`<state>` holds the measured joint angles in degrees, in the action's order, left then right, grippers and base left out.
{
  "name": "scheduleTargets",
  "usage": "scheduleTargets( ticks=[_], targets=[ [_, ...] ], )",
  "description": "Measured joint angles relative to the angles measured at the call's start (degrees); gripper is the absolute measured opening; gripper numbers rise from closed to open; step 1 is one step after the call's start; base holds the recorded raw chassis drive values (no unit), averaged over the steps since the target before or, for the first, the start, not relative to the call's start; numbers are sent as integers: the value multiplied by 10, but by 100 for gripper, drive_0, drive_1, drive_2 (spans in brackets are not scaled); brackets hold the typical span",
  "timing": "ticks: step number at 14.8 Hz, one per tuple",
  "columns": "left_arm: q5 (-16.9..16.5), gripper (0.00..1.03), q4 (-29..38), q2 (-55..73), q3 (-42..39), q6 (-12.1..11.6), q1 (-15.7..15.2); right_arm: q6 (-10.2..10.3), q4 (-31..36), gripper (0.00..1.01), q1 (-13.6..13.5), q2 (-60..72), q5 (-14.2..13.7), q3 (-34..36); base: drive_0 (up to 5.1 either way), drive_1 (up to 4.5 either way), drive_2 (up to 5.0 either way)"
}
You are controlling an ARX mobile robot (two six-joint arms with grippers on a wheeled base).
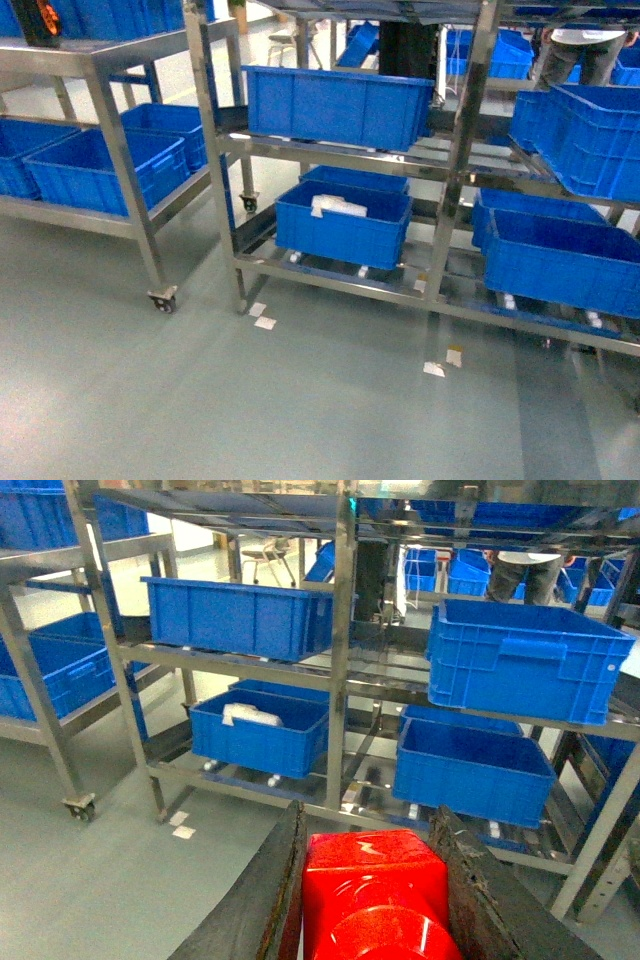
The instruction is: Pick red block from blue box to shelf
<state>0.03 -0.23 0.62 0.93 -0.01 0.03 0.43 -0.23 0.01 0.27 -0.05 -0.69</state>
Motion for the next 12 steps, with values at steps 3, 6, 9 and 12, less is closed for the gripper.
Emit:
scheduleTargets(
  ticks=[3, 6, 9, 12],
  targets=[
    [0, 98, 0, 0, 0, 0, 0, 0, 0, 29, 0, 0, 0, 0, -166, -166, -166],
    [0, 98, 0, 0, 0, 0, 0, 0, 0, 29, 0, 0, 0, 0, -152, -152, -152],
    [0, 98, 0, 0, 0, 0, 0, 0, 0, 29, 0, 0, 0, 0, -152, -152, -152],
    [0, 98, 0, 0, 0, 0, 0, 0, -1, 29, 0, 0, 0, 0, 0, 88, -88]
  ],
)
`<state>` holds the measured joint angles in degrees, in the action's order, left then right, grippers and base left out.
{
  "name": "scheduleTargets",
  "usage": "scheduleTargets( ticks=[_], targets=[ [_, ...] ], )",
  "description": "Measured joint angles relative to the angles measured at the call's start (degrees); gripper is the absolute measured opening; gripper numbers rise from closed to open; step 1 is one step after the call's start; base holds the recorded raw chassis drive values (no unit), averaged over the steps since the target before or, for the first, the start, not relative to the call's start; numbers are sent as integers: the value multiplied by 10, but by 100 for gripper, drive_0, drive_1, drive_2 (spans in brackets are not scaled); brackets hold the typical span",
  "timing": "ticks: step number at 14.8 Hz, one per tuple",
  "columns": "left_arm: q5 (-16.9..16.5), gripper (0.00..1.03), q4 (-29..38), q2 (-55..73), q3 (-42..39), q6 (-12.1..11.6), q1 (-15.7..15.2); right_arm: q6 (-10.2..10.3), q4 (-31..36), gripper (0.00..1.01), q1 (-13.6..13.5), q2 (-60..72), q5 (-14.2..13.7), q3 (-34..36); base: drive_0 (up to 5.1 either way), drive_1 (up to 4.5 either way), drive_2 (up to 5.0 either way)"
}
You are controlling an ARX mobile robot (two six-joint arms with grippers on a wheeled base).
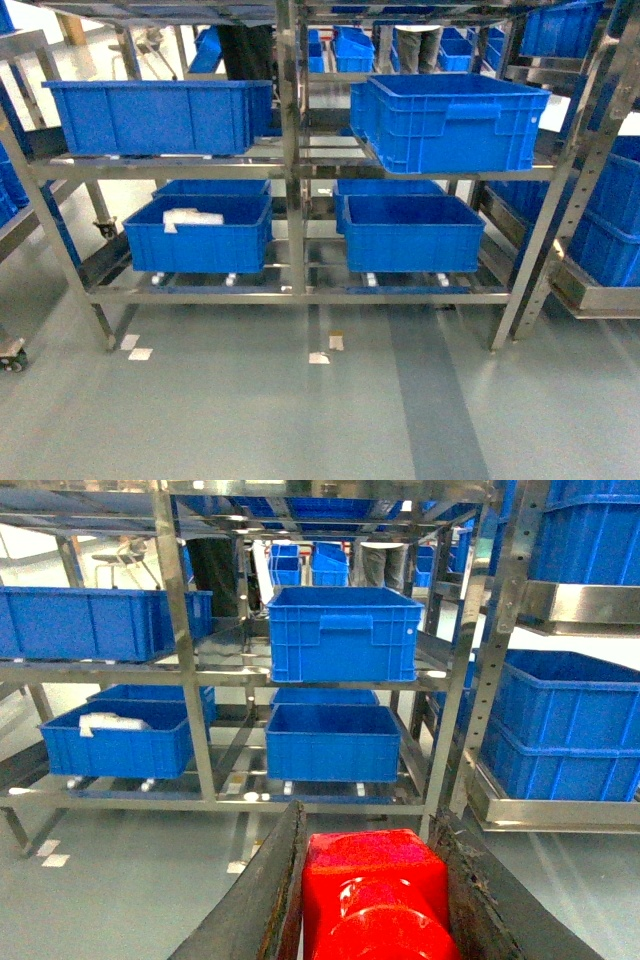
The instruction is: Pick red block from blue box to shelf
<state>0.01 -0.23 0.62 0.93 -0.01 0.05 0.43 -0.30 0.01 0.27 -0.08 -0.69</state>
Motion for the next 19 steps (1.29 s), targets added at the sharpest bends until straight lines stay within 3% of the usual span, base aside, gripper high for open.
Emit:
scheduleTargets(
  ticks=[10, 19],
  targets=[
    [1, 98, 0, 0, 0, 0, 0, 0, 0, 29, 0, 0, 1, 0, 270, 173, -524],
    [0, 98, 0, 0, 0, 0, 0, 0, 1, 29, 0, 0, 0, 0, 17, 441, -407]
  ],
)
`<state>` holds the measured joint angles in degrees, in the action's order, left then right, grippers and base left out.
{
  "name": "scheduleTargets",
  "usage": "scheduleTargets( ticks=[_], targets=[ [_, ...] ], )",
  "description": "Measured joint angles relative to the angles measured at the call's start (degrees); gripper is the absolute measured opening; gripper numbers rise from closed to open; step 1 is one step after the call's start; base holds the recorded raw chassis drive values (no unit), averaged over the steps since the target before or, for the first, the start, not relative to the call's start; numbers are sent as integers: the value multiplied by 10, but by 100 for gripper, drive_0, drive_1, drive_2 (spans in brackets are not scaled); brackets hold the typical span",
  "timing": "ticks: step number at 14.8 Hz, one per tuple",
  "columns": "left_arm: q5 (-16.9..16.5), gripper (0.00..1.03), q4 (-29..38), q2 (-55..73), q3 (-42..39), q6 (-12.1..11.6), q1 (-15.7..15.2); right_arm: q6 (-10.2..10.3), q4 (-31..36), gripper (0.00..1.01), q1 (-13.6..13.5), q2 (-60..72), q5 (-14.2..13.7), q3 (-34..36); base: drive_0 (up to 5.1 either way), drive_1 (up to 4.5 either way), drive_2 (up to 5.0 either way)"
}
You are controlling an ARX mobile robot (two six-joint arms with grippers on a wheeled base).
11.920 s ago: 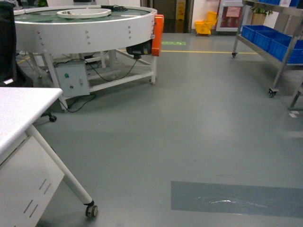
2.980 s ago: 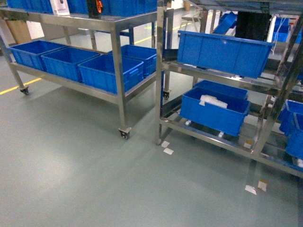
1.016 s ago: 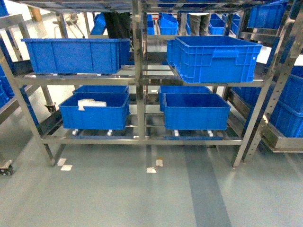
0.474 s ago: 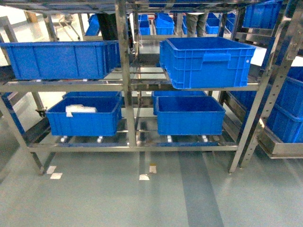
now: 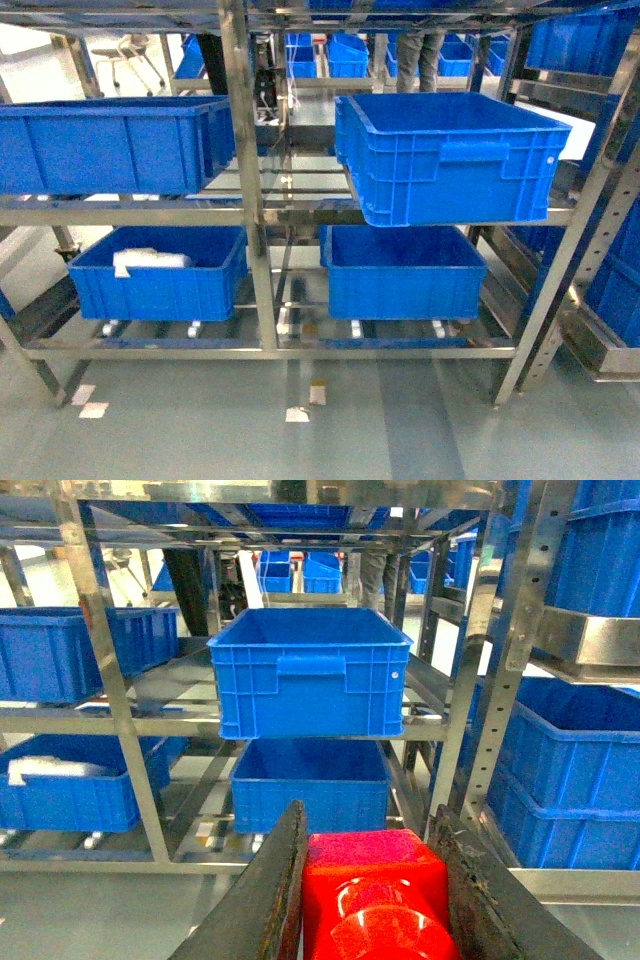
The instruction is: Pick red block from blue box to shelf
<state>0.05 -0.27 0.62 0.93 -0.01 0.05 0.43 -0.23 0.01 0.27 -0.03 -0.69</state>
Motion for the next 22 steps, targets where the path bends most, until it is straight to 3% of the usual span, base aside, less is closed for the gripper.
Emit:
scheduleTargets(
  ticks=[22],
  targets=[
    [0, 98, 0, 0, 0, 0, 0, 0, -1, 29, 0, 0, 0, 0, -1, 432, -435]
  ],
)
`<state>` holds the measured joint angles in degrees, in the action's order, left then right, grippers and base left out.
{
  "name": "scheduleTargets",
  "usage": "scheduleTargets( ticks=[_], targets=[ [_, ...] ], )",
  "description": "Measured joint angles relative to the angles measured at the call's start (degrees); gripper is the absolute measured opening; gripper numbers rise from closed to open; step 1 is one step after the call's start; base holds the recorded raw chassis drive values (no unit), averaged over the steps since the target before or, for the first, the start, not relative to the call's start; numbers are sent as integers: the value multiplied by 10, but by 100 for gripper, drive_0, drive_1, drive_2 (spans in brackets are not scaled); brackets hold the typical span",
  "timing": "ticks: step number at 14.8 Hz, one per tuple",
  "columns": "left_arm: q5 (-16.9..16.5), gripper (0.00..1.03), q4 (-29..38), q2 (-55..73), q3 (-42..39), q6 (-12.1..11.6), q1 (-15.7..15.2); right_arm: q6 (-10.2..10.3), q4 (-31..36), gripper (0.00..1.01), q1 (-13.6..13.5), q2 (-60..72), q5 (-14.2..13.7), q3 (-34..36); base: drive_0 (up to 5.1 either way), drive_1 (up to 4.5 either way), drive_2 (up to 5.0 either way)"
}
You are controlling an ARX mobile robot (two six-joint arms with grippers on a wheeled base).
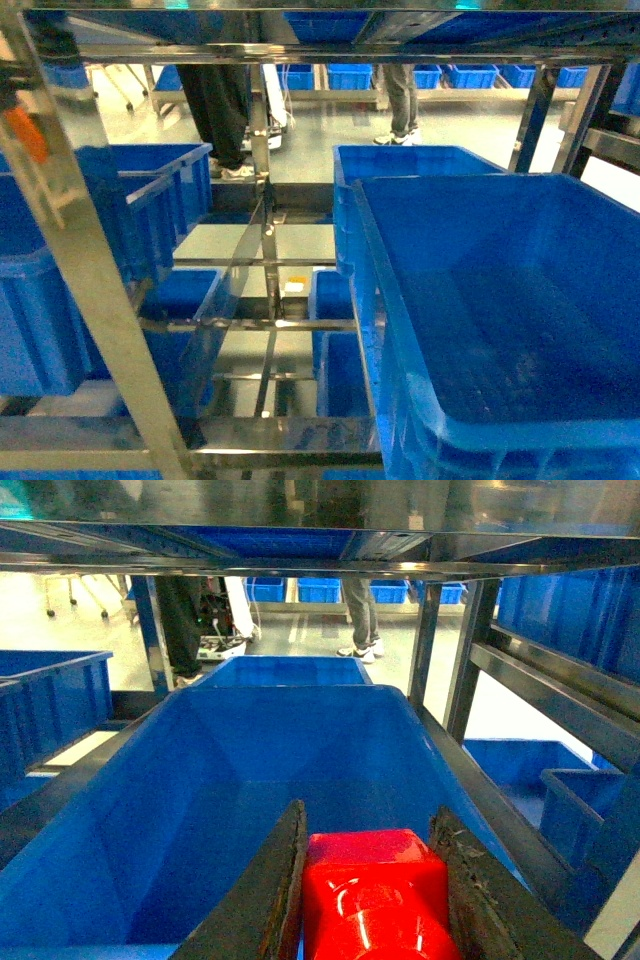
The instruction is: Pick red block from blue box to shelf
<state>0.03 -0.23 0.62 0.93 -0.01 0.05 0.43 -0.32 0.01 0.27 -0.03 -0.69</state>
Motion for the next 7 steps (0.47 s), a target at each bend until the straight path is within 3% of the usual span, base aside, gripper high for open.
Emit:
scheduleTargets(
  ticks=[7],
  targets=[
    [0, 98, 0, 0, 0, 0, 0, 0, 1, 29, 0, 0, 0, 0, 0, 0, 0]
  ],
)
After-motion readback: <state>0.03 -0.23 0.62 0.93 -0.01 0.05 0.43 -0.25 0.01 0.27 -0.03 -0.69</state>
